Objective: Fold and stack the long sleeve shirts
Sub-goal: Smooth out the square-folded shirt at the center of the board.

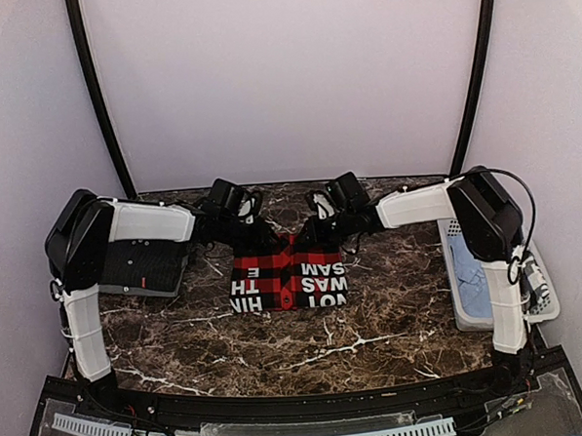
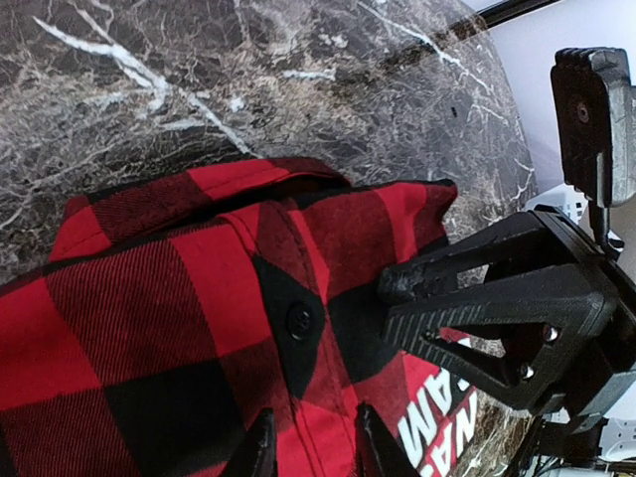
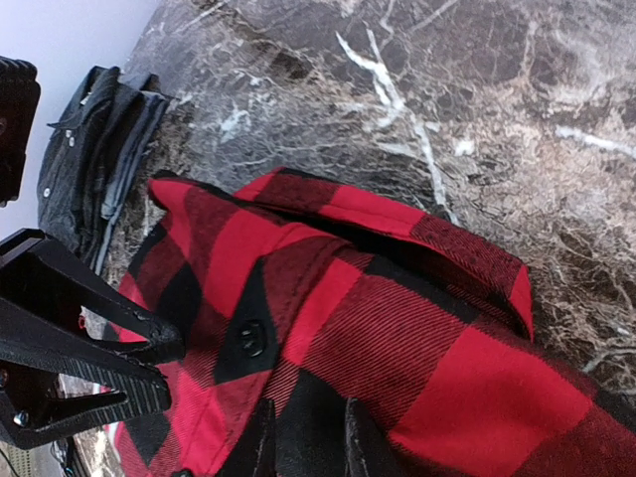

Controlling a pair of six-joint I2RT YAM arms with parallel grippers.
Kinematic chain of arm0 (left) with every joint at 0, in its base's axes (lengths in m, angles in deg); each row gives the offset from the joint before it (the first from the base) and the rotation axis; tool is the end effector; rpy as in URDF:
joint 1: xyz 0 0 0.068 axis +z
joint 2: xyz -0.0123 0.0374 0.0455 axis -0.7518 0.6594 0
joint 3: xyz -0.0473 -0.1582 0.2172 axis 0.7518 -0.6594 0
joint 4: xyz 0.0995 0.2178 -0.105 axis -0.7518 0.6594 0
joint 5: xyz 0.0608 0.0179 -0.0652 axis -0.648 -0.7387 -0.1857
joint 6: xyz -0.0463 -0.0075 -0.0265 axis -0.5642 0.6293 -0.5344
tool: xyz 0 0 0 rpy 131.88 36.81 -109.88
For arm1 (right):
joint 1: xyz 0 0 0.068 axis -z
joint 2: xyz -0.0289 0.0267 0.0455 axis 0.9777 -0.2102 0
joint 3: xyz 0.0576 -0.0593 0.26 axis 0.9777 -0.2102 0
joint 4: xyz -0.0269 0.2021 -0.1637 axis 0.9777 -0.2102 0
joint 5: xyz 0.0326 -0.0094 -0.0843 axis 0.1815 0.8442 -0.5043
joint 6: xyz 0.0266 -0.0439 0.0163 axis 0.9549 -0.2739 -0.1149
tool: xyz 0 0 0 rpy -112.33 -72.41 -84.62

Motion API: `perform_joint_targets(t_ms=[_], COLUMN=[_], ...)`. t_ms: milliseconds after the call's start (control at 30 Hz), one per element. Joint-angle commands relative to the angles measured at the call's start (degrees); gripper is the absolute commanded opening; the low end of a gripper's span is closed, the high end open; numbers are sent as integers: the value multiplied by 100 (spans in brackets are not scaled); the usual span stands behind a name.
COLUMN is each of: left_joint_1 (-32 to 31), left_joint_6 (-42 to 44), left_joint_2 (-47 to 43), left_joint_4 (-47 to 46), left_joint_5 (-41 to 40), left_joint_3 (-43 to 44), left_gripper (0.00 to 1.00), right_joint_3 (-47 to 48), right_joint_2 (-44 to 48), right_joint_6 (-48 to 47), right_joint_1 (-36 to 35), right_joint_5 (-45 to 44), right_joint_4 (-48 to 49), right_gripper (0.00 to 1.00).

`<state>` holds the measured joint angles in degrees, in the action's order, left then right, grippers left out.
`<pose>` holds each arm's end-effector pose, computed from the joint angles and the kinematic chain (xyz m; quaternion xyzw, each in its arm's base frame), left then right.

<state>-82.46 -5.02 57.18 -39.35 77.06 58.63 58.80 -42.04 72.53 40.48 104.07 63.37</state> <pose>0.3570 -0.2527 0.1914 0.0464 0.8890 -0.3763 0.2568 0.3677 0.2976 0.1669 -0.1413 0.8829 0.3703 0.2515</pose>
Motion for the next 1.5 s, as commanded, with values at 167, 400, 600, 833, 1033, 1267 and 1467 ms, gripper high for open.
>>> perform_joint_targets(t_ms=[167, 400, 600, 833, 1033, 1267, 1467], left_joint_1=[135, 296, 428, 568, 582, 463, 322], left_joint_6=[147, -105, -91, 209, 306, -308, -869], left_joint_2=[1162, 1486, 1521, 975, 271, -650, -1360], left_joint_4=[324, 572, 687, 958, 1004, 377, -387], left_joint_5=[-208, -550, -517, -540, -550, 265, 757], left_joint_3=[1209, 1340, 1380, 1469, 1138, -311, -1567], left_gripper=[25, 24, 24, 37, 44, 43, 42], right_joint_3=[899, 378, 437, 469, 485, -265, -1105], right_joint_2=[-1154, -1119, -1415, -1323, -624, 464, 1080], right_joint_6=[383, 1313, 1629, 1584, 1024, 712, 915], right_joint_1=[400, 881, 1181, 1297, 1291, 1038, 457], right_joint_5=[764, 1525, 1886, 2024, 1560, 1293, 1332], right_joint_4=[134, 1215, 1317, 1249, 574, 422, 850], right_gripper=[22, 27, 28, 29, 31, 32, 32])
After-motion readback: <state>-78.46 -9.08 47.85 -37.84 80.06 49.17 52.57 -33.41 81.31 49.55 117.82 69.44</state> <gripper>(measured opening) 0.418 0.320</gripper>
